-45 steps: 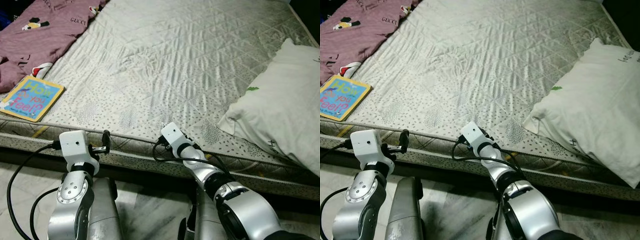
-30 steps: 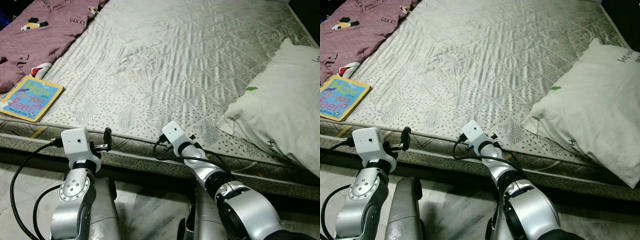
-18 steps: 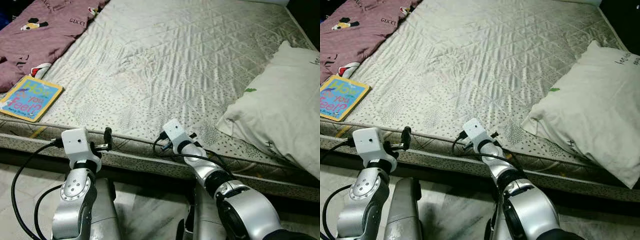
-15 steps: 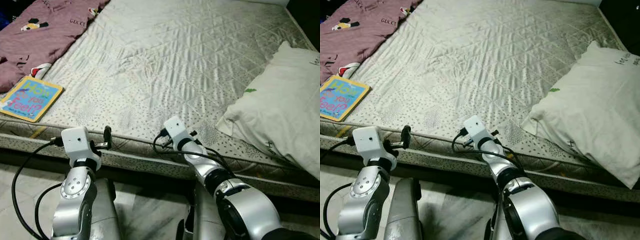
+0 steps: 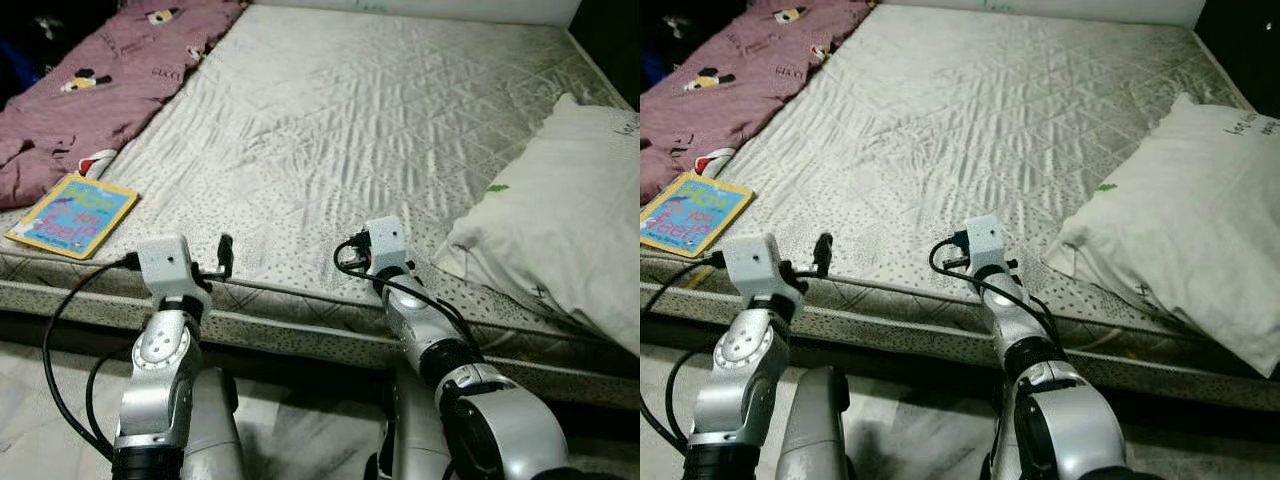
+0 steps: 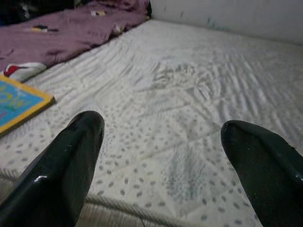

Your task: Clean up the room

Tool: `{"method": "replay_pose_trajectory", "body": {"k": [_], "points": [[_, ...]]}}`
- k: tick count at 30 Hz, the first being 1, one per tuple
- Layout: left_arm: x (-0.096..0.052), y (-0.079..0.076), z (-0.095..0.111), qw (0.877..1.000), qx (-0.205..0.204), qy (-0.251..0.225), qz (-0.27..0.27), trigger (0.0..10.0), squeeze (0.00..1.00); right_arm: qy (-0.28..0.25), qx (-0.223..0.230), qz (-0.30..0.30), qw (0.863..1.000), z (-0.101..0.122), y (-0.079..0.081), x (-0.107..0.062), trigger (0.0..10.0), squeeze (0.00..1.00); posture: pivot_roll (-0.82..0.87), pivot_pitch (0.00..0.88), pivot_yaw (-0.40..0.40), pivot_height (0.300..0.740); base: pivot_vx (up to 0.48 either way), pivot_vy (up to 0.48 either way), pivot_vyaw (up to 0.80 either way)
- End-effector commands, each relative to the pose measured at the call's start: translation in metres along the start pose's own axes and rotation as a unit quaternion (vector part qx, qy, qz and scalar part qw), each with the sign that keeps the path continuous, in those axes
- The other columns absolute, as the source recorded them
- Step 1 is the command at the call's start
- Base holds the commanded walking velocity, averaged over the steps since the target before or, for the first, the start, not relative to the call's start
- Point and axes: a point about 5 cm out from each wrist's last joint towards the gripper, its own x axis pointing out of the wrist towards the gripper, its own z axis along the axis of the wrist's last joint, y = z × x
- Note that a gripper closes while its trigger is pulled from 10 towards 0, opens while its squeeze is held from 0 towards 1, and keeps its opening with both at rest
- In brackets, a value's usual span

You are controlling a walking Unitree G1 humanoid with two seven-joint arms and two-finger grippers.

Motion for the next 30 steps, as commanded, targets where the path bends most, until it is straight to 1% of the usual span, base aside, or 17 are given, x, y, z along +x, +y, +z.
{"method": "replay_pose_trajectory", "body": {"k": [1,2,3,4,5,7,9,11,13,17,18,21,24,27,30], "points": [[0.004,0.005,0.001,1.000,0.005,-0.007,0.011,10.0,0.00,-0.034,0.017,0.012,0.999,0.011,0.002,-0.002,0.0,0.00,-0.04,0.000,0.003,0.538,0.000,0.000,0.00],[0.005,0.005,0.002,1.000,0.003,-0.011,0.016,10.0,0.00,-0.047,0.021,0.018,0.999,0.013,0.003,-0.004,0.0,0.00,-0.04,0.000,0.003,0.538,0.000,0.000,0.00],[0.004,0.007,0.002,1.000,-0.001,-0.013,0.024,10.0,0.00,-0.060,0.025,0.019,0.998,0.016,0.005,-0.006,10.0,0.00,-0.05,0.000,0.021,0.538,0.000,0.000,0.00],[0.001,0.009,0.001,0.999,-0.007,-0.013,0.035,10.0,0.00,-0.083,0.036,0.029,0.995,0.022,0.010,-0.011,10.0,0.00,-0.05,0.000,0.026,0.538,0.000,0.000,0.00],[0.000,0.010,0.000,0.999,-0.008,-0.013,0.036,10.0,0.00,-0.089,0.039,0.032,0.995,0.023,0.012,-0.013,10.0,0.00,-0.05,0.000,0.026,0.538,0.000,0.000,0.00],[-0.003,0.008,-0.005,1.000,-0.004,-0.006,0.027,10.0,0.00,-0.117,0.049,0.032,0.991,0.028,0.013,-0.019,10.0,0.00,-0.06,0.000,0.025,0.538,0.000,0.000,0.00],[-0.003,0.006,-0.007,1.000,-0.007,-0.005,0.020,10.0,0.00,-0.127,0.056,0.032,0.990,0.029,0.014,-0.022,10.0,0.00,-0.06,0.000,0.029,0.538,0.000,0.000,0.00],[-0.002,0.003,-0.006,1.000,-0.010,-0.005,0.011,10.0,0.00,-0.132,0.075,0.029,0.988,0.032,0.015,-0.023,10.0,0.00,-0.07,0.000,0.036,0.538,0.000,0.000,0.00],[0.000,0.000,-0.005,1.000,-0.010,-0.008,0.007,10.0,0.00,-0.142,0.083,0.026,0.986,0.037,0.014,-0.025,10.0,0.00,-0.07,0.000,0.041,0.543,0.000,0.000,0.00],[0.005,-0.003,-0.005,1.000,-0.008,-0.010,-0.001,10.0,0.00,-0.148,0.088,0.012,0.985,0.048,0.011,-0.026,10.0,0.00,-0.08,0.000,0.041,0.566,0.000,0.000,0.00],[0.005,-0.003,-0.005,1.000,-0.008,-0.010,-0.001,10.0,0.00,-0.148,0.088,0.012,0.985,0.048,0.011,-0.026,10.0,0.00,-0.08,0.000,0.041,0.566,0.000,0.000,0.00],[0.006,-0.002,-0.005,1.000,-0.010,-0.011,0.000,10.0,0.00,-0.153,0.089,0.011,0.984,0.056,0.010,-0.023,10.0,0.00,-0.08,0.000,0.034,0.585,0.000,0.000,0.00],[0.003,-0.001,-0.008,1.000,-0.016,-0.008,0.011,10.0,0.00,-0.156,0.086,0.015,0.984,0.060,0.012,-0.022,10.0,0.00,-0.08,0.000,0.032,0.603,0.000,0.000,0.00],[-0.002,-0.004,-0.012,1.000,-0.018,-0.005,0.015,10.0,0.00,-0.153,0.086,0.013,0.984,0.062,0.012,-0.021,10.0,0.00,-0.07,0.000,0.024,0.627,0.000,0.000,0.00],[-0.003,-0.005,-0.013,1.000,-0.018,-0.002,0.015,10.0,0.00,-0.151,0.087,0.011,0.985,0.062,0.013,-0.021,10.0,0.00,-0.07,0.000,0.028,0.645,0.000,0.000,0.00]]}}
